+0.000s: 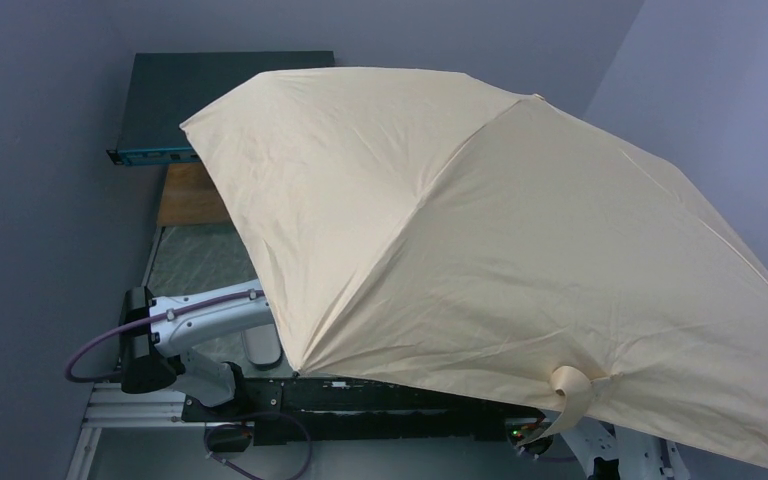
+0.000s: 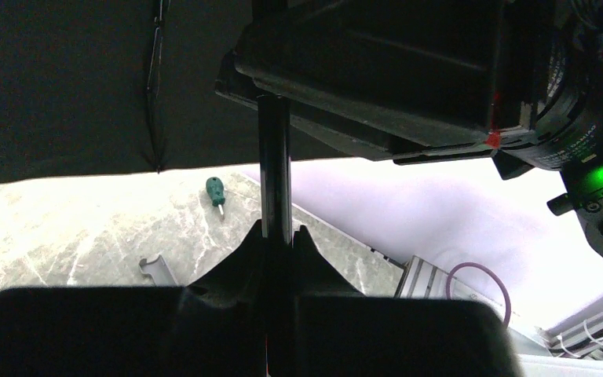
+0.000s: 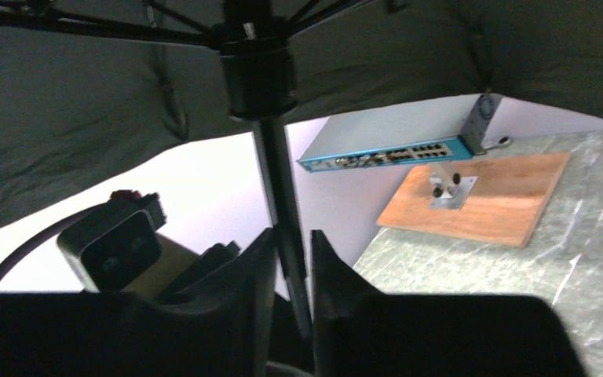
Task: Open the umbrella
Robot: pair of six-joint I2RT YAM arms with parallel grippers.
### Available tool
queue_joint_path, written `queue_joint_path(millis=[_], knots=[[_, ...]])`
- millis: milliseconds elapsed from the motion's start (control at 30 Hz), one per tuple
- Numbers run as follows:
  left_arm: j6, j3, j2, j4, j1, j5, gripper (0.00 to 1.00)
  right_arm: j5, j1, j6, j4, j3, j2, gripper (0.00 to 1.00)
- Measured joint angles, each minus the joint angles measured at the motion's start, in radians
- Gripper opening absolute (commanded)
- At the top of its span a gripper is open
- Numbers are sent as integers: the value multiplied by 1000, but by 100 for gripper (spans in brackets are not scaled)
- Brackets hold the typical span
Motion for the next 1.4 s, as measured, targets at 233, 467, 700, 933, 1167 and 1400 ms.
queue_joint_path(millis=[233, 467, 700, 933, 1167, 1400], knots=[[1, -13, -7, 12, 4, 13, 26, -39, 0, -52, 19, 3, 6, 0], [66, -110, -96, -40, -11, 27, 99, -51, 1, -92, -16, 3, 5, 0], [76, -287, -350, -215, -16, -80, 99, -1, 1, -198, -59, 5, 11, 0], [47, -336, -652, -474, -16, -239, 99, 105, 1, -328, -35, -13, 16, 0], [-92, -398, -953, -816, -16, -436, 99, 228, 1, -443, 37, -16, 96, 0], [-254, -435, -1104, -1123, -16, -563, 99, 371, 3, -565, 101, -16, 202, 0]])
